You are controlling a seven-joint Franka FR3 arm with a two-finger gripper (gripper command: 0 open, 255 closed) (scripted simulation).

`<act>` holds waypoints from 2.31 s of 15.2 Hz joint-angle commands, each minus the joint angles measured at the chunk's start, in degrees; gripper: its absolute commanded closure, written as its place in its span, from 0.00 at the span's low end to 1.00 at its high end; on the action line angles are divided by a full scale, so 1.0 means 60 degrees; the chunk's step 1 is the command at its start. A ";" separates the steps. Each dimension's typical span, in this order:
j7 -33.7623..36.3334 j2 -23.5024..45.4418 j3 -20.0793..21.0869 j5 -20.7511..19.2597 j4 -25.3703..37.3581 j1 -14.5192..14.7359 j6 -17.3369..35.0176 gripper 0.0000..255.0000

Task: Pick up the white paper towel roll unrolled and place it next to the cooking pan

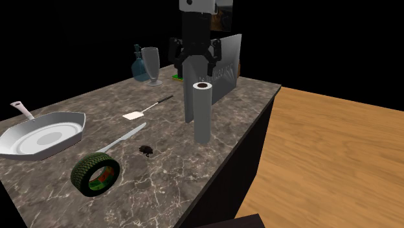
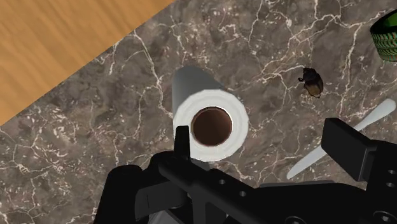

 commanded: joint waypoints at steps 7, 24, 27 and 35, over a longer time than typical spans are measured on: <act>-0.0472 0.1148 -0.0121 0.0285 0.0446 -0.0155 0.0729 0.00; -0.0486 0.1212 -0.0113 0.0308 0.0185 -0.0150 0.1051 1.00; -0.0484 0.1214 -0.0112 0.0308 0.0190 -0.0149 0.1049 1.00; -0.0416 0.0951 -0.0122 0.0233 0.0779 -0.0143 0.0205 1.00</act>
